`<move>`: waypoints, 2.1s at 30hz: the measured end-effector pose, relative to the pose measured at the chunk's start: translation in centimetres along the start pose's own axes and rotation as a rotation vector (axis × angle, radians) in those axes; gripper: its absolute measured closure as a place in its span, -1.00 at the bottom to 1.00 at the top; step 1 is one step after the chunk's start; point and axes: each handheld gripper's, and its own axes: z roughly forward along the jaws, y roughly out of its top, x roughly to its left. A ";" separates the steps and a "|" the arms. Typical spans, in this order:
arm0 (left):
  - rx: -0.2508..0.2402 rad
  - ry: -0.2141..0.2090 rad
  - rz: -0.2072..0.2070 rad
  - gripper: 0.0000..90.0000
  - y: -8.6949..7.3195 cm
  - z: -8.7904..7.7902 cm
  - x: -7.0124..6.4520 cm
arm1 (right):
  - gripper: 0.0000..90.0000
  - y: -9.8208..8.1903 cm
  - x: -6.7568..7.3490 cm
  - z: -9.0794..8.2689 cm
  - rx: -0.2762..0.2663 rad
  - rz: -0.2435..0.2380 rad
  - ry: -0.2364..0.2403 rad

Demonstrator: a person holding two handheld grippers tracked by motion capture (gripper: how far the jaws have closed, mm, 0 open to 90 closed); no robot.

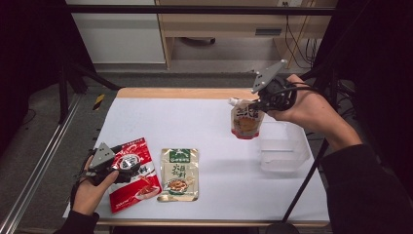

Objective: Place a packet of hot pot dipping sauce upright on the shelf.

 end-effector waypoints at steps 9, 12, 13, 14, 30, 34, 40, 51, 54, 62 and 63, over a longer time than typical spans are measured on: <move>-0.001 0.015 -0.010 -0.86 -0.1 0.1 0.4 | 0.99 -3.7 -0.5 -1.2 0.015 0.046 -0.020; 0.002 0.015 -0.005 -0.86 -0.1 0.1 0.3 | 0.99 -4.8 -0.5 -1.5 0.027 0.064 -0.027; 0.002 0.017 -0.002 -0.86 -0.1 0.1 0.2 | 0.99 -5.2 -0.5 -1.7 0.031 0.057 -0.027; 0.004 0.015 0.003 -0.86 -0.1 0.1 0.2 | 0.99 -5.9 -0.4 -1.9 0.032 0.070 -0.030; 0.015 0.011 0.014 -0.86 -0.2 0.4 0.1 | 0.99 -11.0 0.3 -2.5 0.036 0.142 -0.031; 0.019 0.014 0.013 -0.86 -0.2 0.4 0.1 | 0.99 -11.9 0.5 -2.7 0.018 0.157 -0.032; 0.024 0.014 0.022 -0.86 -0.2 0.5 0.0 | 0.99 -12.6 0.7 -2.8 0.015 0.163 -0.028; 0.040 0.005 0.038 -0.86 -0.3 0.7 -0.2 | 0.99 -13.1 1.1 -2.2 0.018 0.177 -0.013; 0.043 0.006 0.039 -0.86 -0.3 0.7 -0.2 | 0.99 -13.0 1.2 -2.1 0.015 0.170 -0.007; 0.044 0.007 0.036 -0.86 -0.3 0.7 -0.1 | 0.99 -13.2 1.5 -1.5 0.006 0.177 0.007; 0.045 0.006 0.036 -0.86 -0.3 0.7 -0.1 | 0.99 -13.3 1.6 -1.2 0.009 0.179 0.011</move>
